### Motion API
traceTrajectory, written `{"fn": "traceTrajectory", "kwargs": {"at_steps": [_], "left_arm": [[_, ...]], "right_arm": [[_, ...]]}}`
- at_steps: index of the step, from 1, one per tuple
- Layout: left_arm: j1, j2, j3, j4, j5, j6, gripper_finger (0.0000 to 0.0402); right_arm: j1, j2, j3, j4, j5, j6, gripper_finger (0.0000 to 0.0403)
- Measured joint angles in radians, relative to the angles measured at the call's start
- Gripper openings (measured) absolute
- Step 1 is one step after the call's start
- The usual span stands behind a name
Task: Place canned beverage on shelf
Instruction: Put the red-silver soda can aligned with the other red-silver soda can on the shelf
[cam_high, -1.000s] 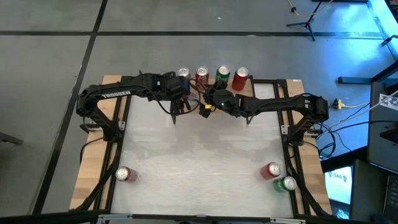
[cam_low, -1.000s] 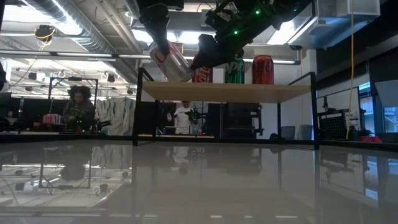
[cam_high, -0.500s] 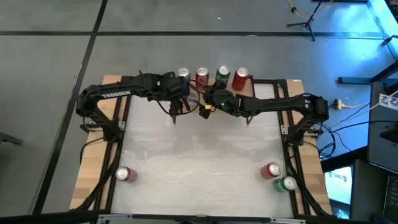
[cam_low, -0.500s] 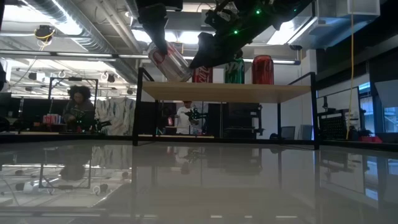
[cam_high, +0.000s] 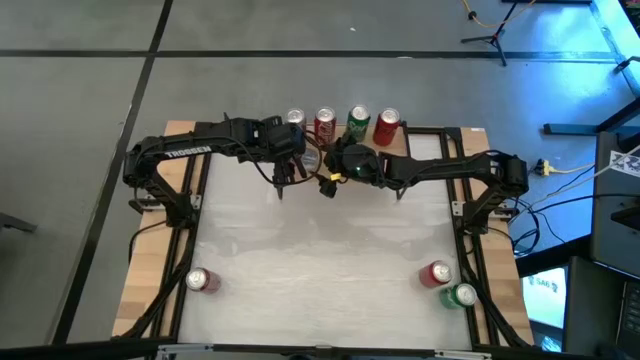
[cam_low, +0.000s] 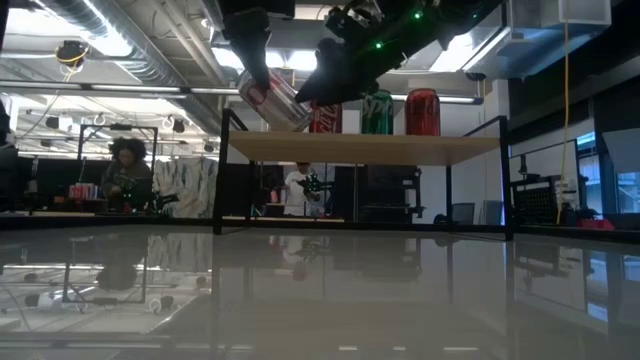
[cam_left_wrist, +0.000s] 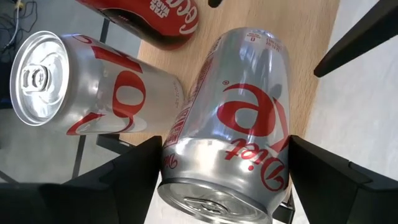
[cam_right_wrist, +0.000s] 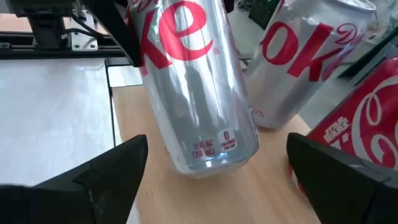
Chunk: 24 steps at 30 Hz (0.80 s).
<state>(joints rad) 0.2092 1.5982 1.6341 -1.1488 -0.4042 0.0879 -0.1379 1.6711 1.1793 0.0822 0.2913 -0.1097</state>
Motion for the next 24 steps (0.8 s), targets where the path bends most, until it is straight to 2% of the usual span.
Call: {"fn": "traceTrajectory", "kwargs": {"at_steps": [9, 24], "left_arm": [[0.0, 0.0, 0.0, 0.0, 0.002, -0.002, 0.0306], [0.0, 0.0, 0.0, 0.0, 0.007, -0.006, 0.0306]], "right_arm": [[0.0, 0.043, 0.0, 0.087, -0.048, -0.03, 0.0383], [-0.002, 0.119, 0.0, 0.213, -0.039, -0.097, 0.0383]]}}
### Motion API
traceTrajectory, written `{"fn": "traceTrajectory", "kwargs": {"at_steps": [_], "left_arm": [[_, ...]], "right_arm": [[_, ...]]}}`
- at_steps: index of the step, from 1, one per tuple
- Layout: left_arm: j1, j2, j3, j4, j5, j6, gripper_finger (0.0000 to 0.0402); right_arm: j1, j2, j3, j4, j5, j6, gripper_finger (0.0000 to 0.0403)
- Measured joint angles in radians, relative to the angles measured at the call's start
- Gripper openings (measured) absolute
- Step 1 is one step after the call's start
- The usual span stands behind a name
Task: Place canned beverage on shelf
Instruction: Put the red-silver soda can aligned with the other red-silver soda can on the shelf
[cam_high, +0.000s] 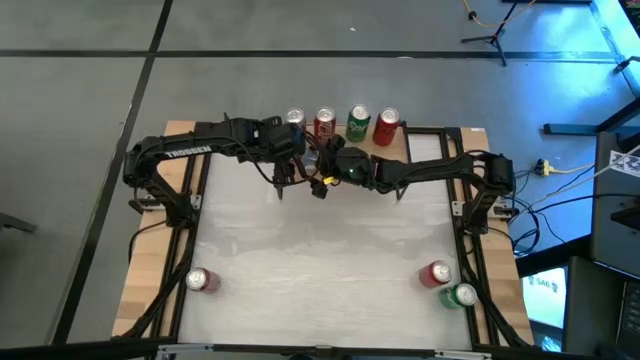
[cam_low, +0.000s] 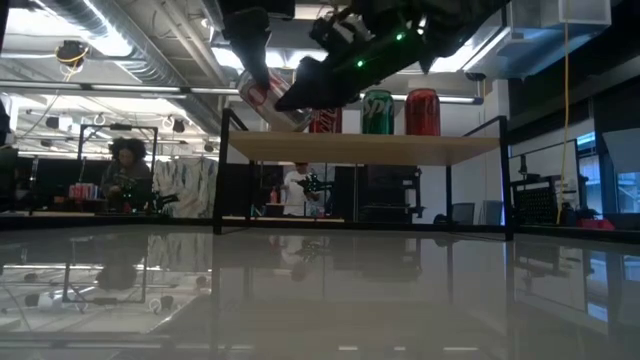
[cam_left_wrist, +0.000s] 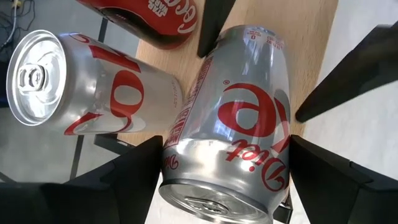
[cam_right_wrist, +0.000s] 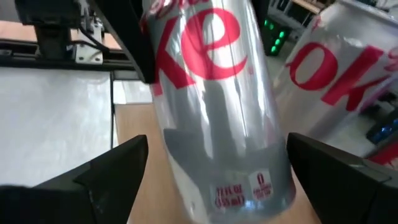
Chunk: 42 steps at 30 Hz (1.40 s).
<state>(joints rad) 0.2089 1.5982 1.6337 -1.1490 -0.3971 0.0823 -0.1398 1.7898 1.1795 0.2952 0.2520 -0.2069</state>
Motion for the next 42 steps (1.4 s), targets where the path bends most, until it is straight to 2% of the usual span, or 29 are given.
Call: {"fn": "traceTrajectory", "kwargs": {"at_steps": [10, 20, 28, 42], "left_arm": [[0.0, -0.001, 0.0, 0.01, 0.014, -0.001, 0.0306], [0.0, -0.002, 0.0, 0.014, 0.014, 0.017, 0.0306], [-0.001, -0.013, 0.0, 0.011, 0.011, 0.032, 0.0306], [-0.001, -0.089, -0.001, -0.003, 0.052, 0.03, 0.0306]], "right_arm": [[0.0, 0.04, 0.0, 0.053, 0.035, -0.015, 0.0379], [0.0, 0.04, 0.0, 0.048, 0.051, -0.015, 0.0299], [0.002, 0.04, 0.0, 0.049, 0.053, -0.008, 0.031], [0.003, 0.037, 0.0, 0.112, 0.004, 0.052, 0.0301]]}}
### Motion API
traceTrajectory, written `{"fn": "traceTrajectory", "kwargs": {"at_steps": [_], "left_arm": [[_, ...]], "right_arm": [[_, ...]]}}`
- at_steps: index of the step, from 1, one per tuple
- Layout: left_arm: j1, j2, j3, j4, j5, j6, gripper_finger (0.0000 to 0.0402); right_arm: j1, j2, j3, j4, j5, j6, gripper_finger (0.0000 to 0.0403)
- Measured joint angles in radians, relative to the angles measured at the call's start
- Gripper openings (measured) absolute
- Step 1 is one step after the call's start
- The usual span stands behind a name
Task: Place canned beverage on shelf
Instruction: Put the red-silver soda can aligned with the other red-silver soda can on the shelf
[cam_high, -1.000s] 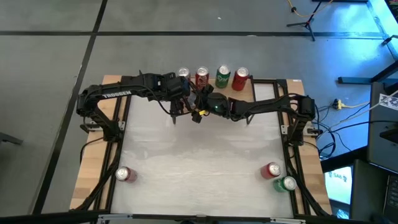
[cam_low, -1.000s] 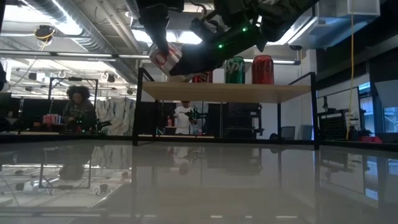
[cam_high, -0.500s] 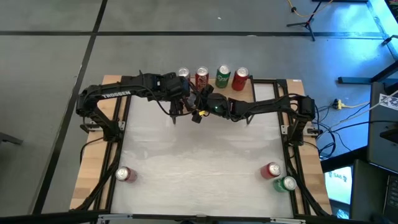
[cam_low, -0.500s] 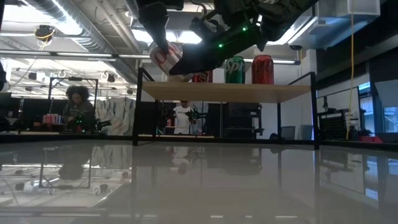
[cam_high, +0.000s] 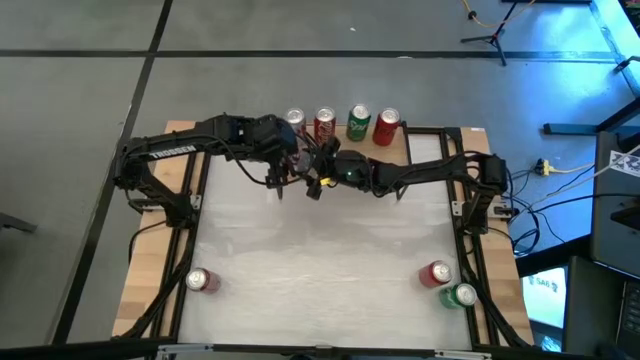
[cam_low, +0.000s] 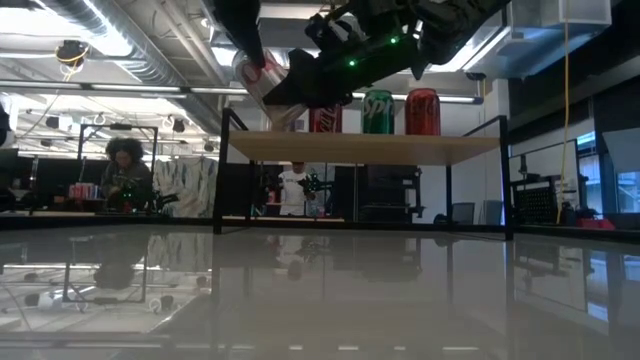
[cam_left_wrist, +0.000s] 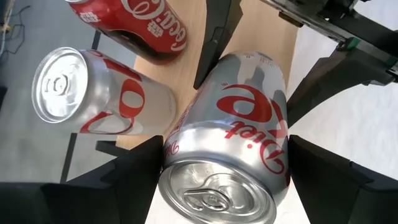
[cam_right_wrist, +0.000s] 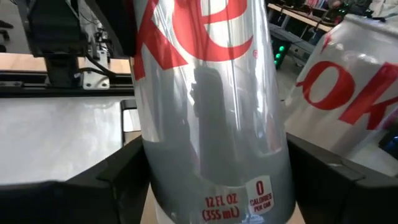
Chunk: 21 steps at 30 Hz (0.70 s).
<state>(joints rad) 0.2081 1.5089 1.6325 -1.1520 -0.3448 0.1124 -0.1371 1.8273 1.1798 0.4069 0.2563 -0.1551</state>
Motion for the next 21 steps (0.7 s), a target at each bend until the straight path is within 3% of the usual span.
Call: {"fn": "traceTrajectory", "kwargs": {"at_steps": [10, 21], "left_arm": [[0.0, -0.023, 0.001, -0.019, -0.009, 0.047, 0.0306], [0.001, -0.074, 0.003, -0.062, -0.1, 0.004, 0.0306]], "right_arm": [[0.0, 0.001, 0.001, 0.008, -0.007, 0.036, 0.0302], [-0.002, 0.005, -0.004, -0.024, 0.008, 0.027, 0.0303]]}}
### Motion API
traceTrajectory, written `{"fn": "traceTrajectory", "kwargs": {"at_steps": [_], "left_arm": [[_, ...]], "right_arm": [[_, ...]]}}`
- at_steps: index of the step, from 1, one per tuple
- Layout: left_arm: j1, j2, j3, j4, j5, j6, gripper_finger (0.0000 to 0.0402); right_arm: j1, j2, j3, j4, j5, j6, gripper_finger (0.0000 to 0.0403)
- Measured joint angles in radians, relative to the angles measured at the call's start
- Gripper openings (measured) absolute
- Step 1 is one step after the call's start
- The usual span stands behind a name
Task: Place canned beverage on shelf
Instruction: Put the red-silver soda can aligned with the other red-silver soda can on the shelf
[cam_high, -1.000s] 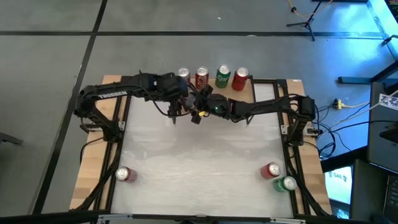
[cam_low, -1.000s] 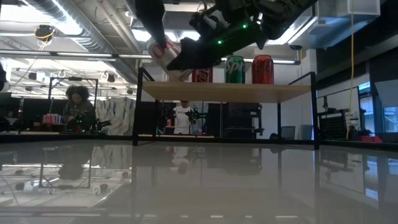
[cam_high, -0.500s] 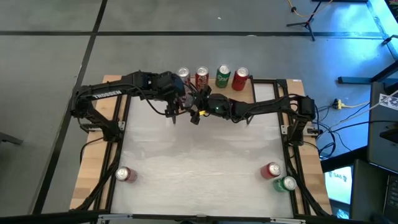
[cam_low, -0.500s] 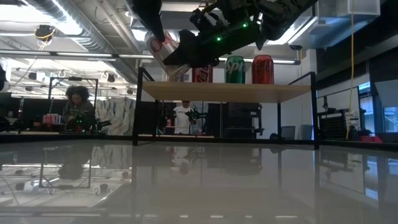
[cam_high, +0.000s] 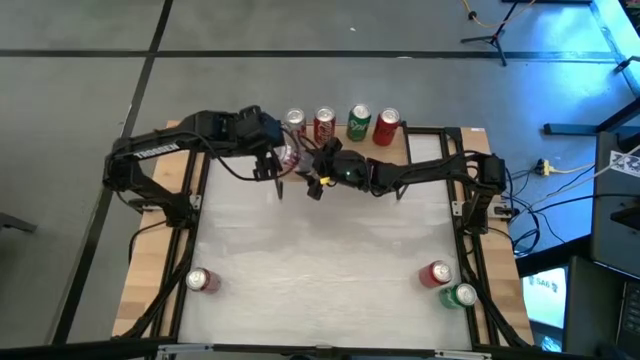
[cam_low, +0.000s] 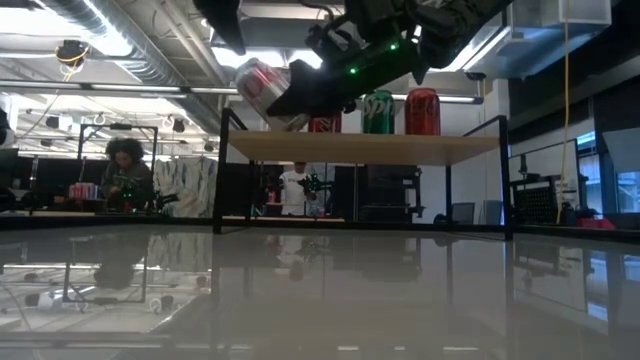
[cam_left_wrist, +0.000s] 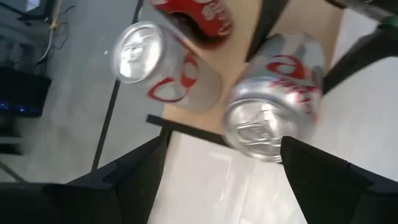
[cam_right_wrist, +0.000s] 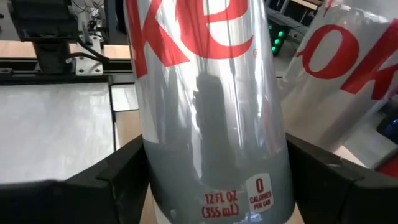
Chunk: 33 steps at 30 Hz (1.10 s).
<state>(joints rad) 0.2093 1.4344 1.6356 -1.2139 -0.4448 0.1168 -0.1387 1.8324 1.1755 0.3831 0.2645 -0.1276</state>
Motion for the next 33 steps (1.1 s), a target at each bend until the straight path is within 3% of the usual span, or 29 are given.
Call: {"fn": "traceTrajectory", "kwargs": {"at_steps": [14, 21, 26, 33], "left_arm": [[0.006, -0.059, -0.001, -0.099, -0.006, -0.043, 0.0307], [0.042, -0.142, -0.001, -0.147, 0.151, -0.192, 0.0307], [0.035, -0.187, -0.021, -0.097, 0.168, -0.247, 0.0307], [0.019, -0.27, -0.227, 0.179, 0.177, -0.268, 0.0307]], "right_arm": [[0.0, -0.001, 0.002, 0.097, 0.021, 0.071, 0.0303], [0.001, -0.002, 0.002, 0.167, 0.02, 0.161, 0.0303], [0.001, -0.003, 0.003, 0.236, 0.02, 0.206, 0.0303], [0.002, -0.003, 0.003, 0.265, 0.011, 0.214, 0.0303]]}}
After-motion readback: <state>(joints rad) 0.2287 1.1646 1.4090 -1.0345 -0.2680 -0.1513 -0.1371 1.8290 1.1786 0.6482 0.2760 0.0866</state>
